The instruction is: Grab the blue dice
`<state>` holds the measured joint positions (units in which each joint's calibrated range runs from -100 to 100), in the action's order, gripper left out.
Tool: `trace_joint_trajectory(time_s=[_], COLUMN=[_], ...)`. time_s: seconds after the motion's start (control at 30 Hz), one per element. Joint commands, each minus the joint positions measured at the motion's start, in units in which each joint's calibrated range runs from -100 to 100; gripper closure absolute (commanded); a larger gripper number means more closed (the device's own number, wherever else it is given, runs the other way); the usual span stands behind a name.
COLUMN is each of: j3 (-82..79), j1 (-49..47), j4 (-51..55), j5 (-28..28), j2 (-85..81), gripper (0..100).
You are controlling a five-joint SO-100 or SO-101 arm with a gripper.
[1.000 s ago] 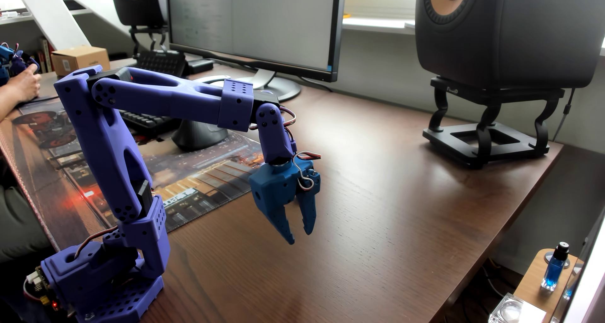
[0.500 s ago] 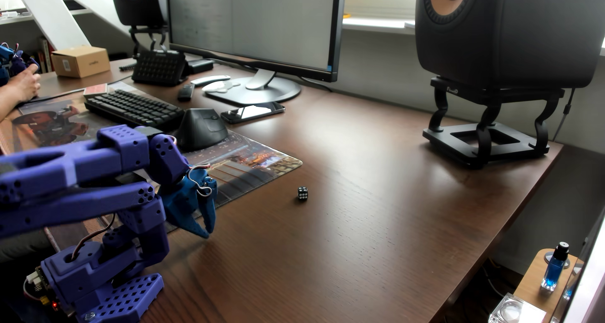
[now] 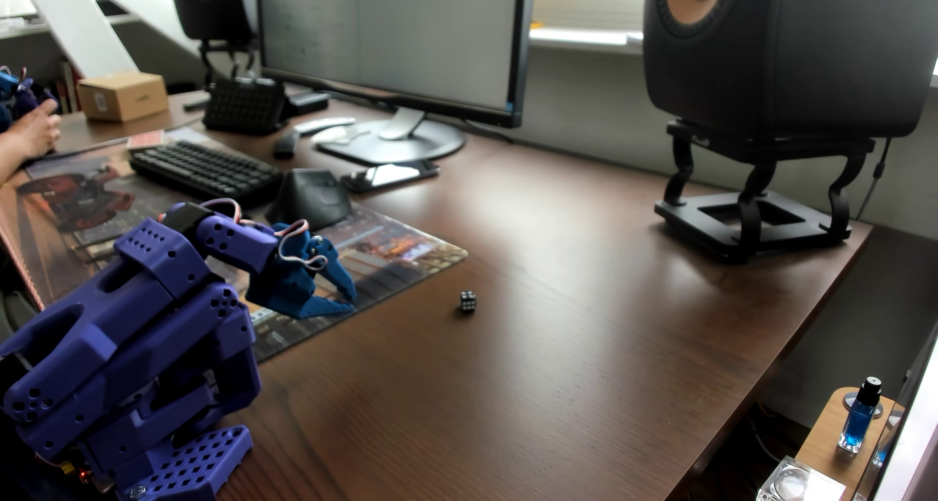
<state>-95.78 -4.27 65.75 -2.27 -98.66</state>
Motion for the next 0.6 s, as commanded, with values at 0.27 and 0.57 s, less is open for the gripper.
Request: trace_joint_trajectory(time_s=[0.27,0.57], j3=[0.57,0.85], j1=[0.01,0.34], j4=[-0.56,-0.56], j5=[0.12,0.12], j2=[-1.09,-1.09], gripper=[98,98])
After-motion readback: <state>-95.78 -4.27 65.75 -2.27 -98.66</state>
